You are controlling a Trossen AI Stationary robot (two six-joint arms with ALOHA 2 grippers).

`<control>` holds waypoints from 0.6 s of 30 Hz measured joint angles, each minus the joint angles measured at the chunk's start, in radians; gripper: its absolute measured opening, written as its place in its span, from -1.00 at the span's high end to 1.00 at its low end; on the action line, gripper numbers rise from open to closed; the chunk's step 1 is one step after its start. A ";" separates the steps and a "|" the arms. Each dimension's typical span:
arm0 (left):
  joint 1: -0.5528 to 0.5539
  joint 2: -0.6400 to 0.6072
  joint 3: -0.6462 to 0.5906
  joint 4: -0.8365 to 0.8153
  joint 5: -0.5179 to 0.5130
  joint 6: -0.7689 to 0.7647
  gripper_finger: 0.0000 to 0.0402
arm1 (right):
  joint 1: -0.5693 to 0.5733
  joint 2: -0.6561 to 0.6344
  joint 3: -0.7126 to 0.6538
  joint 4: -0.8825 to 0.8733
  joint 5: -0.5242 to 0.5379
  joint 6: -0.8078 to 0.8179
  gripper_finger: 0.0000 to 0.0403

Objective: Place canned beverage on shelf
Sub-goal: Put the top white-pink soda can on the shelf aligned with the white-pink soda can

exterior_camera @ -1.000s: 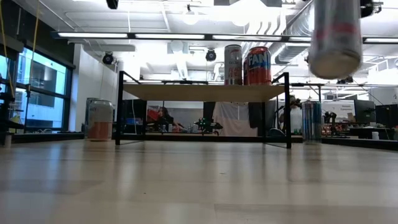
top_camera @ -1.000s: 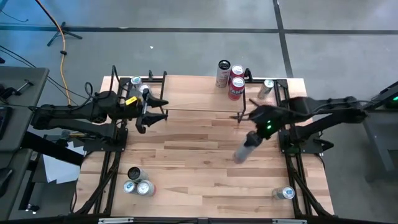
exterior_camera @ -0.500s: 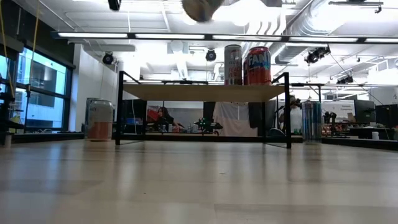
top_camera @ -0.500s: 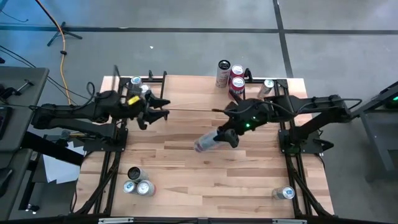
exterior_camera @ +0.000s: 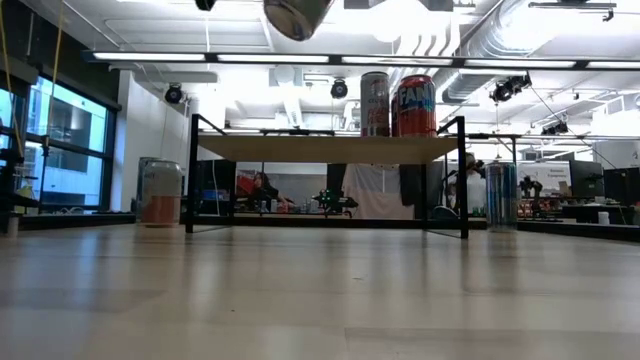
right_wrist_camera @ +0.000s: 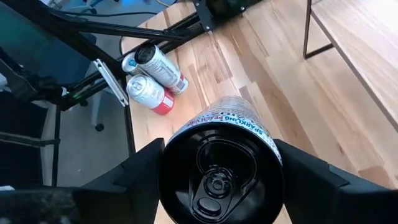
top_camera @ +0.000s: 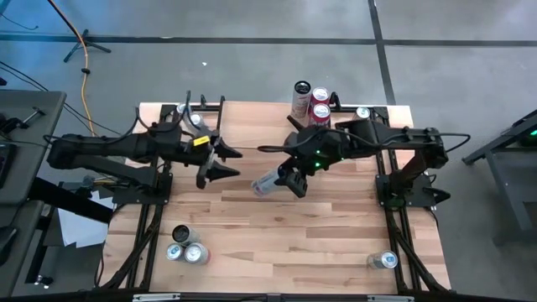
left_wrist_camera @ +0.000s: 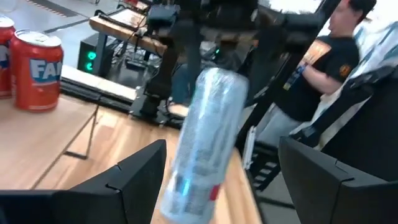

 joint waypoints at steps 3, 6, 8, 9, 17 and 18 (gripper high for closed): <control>0.000 0.017 -0.001 0.008 0.000 0.023 -0.35 | -0.010 0.000 0.004 0.001 -0.002 -0.010 -0.22; 0.000 0.033 -0.001 0.019 0.023 0.023 -0.35 | -0.017 0.002 0.002 -0.003 -0.001 -0.011 -0.22; 0.000 0.040 -0.001 0.022 0.028 0.014 -0.37 | -0.018 0.002 0.001 -0.001 0.002 -0.017 -0.22; 0.000 0.044 -0.001 0.023 0.028 0.010 -0.39 | -0.018 0.002 0.001 0.001 0.004 -0.022 -0.22; 0.000 0.099 0.011 0.023 0.029 0.049 -0.78 | -0.023 0.002 0.001 0.003 -0.006 -0.029 -0.22; 0.000 0.106 0.011 0.022 0.029 0.059 -0.81 | -0.024 0.002 0.001 0.003 -0.006 -0.029 -0.22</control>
